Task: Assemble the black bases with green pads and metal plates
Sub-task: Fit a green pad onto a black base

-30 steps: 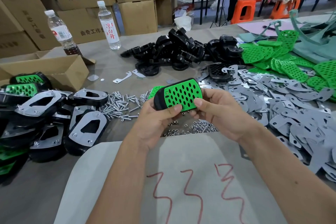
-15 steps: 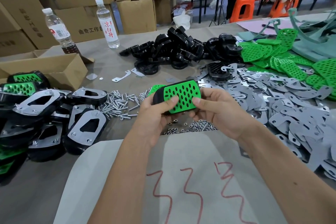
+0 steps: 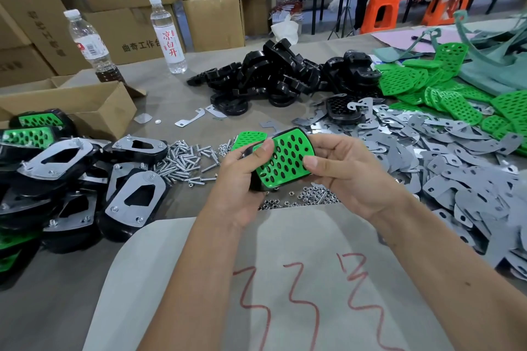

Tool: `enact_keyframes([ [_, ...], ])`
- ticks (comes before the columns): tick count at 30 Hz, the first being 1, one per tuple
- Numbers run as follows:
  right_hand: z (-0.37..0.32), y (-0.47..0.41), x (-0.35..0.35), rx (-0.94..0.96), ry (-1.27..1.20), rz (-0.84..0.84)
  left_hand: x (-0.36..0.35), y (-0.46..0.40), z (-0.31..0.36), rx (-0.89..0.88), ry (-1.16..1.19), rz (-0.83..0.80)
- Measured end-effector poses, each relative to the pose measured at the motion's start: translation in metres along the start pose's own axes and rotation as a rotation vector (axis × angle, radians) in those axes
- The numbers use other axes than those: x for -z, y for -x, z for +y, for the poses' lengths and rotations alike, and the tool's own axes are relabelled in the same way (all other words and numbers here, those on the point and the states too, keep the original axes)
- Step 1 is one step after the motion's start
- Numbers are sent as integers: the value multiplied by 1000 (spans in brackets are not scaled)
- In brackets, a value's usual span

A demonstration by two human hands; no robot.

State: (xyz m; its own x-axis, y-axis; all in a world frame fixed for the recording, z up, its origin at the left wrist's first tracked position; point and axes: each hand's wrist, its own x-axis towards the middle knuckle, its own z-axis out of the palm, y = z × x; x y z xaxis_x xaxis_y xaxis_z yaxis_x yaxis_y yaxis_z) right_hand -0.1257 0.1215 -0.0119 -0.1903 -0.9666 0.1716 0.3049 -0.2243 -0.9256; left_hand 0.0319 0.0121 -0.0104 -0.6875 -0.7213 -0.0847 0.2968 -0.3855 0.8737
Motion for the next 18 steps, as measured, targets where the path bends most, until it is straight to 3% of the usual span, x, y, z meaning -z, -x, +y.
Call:
enact_keyframes([
  [6, -1, -2, 2, -120, -24, 12, -2, -2, 1, -4, -140, 109],
  [13, 8, -2, -12, -33, 149, 159, -1, -4, 3, 54, -105, 166],
  [18, 8, -4, -17, -8, 181, 289, -1, -5, -1, -53, -243, 229],
])
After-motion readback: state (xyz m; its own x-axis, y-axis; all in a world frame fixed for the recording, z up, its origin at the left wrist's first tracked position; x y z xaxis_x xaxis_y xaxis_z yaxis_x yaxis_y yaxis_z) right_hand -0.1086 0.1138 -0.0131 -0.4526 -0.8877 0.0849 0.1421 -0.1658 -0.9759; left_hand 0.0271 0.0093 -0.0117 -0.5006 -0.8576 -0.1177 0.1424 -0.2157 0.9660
